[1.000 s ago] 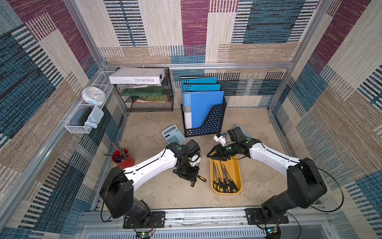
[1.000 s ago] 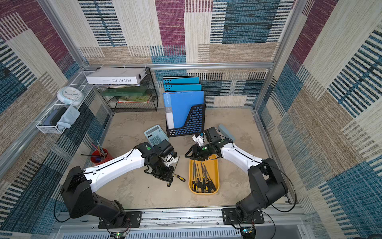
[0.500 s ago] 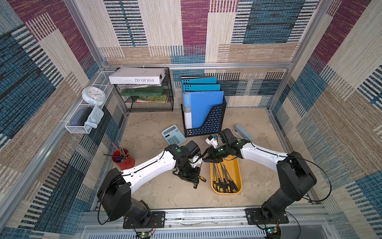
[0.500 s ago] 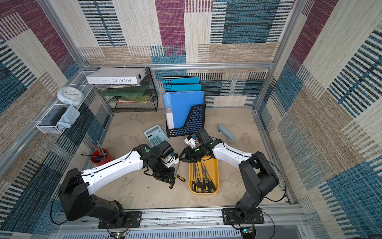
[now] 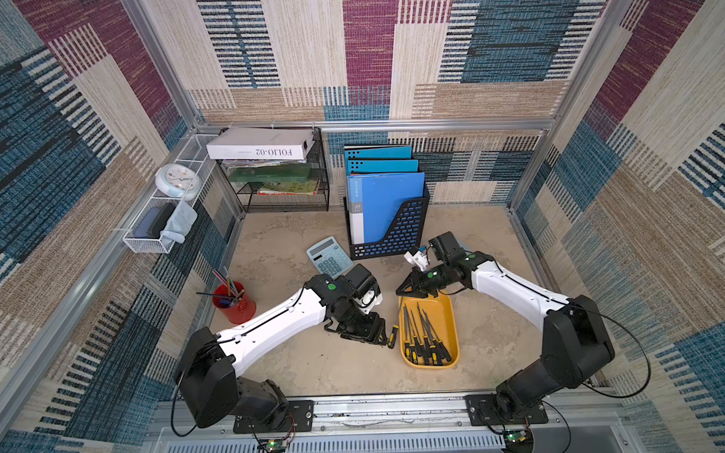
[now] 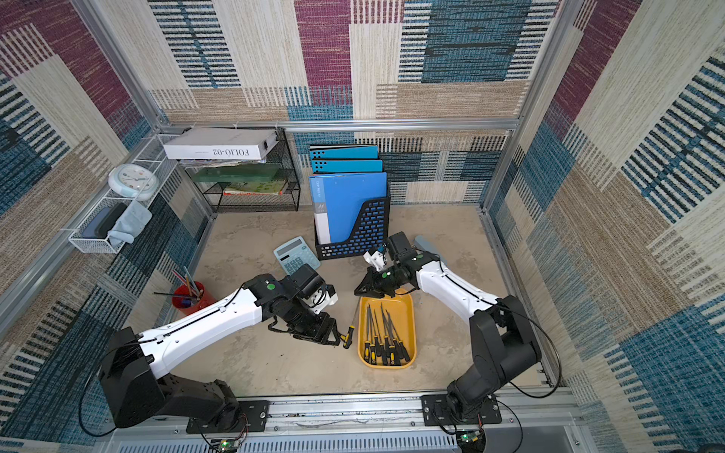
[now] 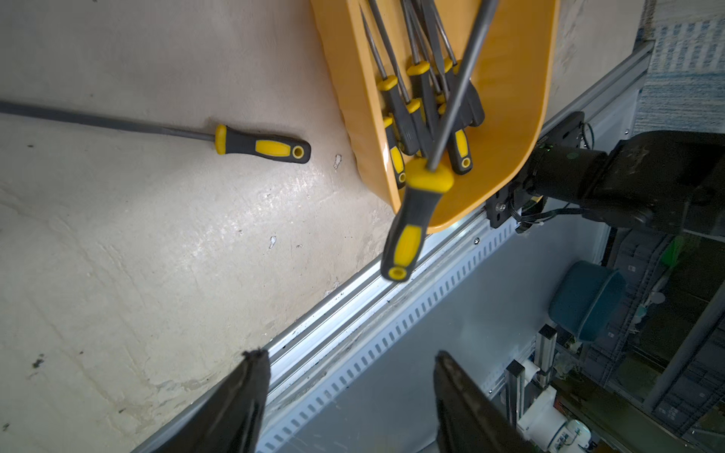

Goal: Put the file tool into the storage box
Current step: Place the file tool in the storage box.

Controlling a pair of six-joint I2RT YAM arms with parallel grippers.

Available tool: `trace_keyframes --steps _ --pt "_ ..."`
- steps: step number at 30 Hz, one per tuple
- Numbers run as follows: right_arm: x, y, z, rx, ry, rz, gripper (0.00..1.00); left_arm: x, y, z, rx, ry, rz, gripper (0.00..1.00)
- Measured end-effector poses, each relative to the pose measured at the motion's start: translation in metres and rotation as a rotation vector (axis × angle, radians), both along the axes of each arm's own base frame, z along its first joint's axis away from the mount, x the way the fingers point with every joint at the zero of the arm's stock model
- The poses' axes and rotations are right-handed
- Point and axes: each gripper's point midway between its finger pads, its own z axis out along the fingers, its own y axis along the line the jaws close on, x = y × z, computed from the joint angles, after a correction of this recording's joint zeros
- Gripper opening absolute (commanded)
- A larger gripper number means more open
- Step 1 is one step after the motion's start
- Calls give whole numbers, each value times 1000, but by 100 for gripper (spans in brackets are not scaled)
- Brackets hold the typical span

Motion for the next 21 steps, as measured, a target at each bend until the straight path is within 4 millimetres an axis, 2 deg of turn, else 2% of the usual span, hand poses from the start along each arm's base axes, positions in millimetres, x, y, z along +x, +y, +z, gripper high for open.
trace_keyframes --steps 3,5,10,14,21 --pt "6 -25 3 -63 -20 -17 0 2 2 4 -13 -10 32 78" --pt "5 -34 -5 -120 -8 -3 0 1 4 2 -14 -3 53 78" --pt "2 -54 -49 -291 57 46 0 -1 11 -8 16 24 96 78" --pt "3 -61 -68 -354 77 66 0 -3 14 -15 33 38 113 78" --pt "0 -62 -86 -386 86 84 3 -4 21 -25 61 45 154 78"
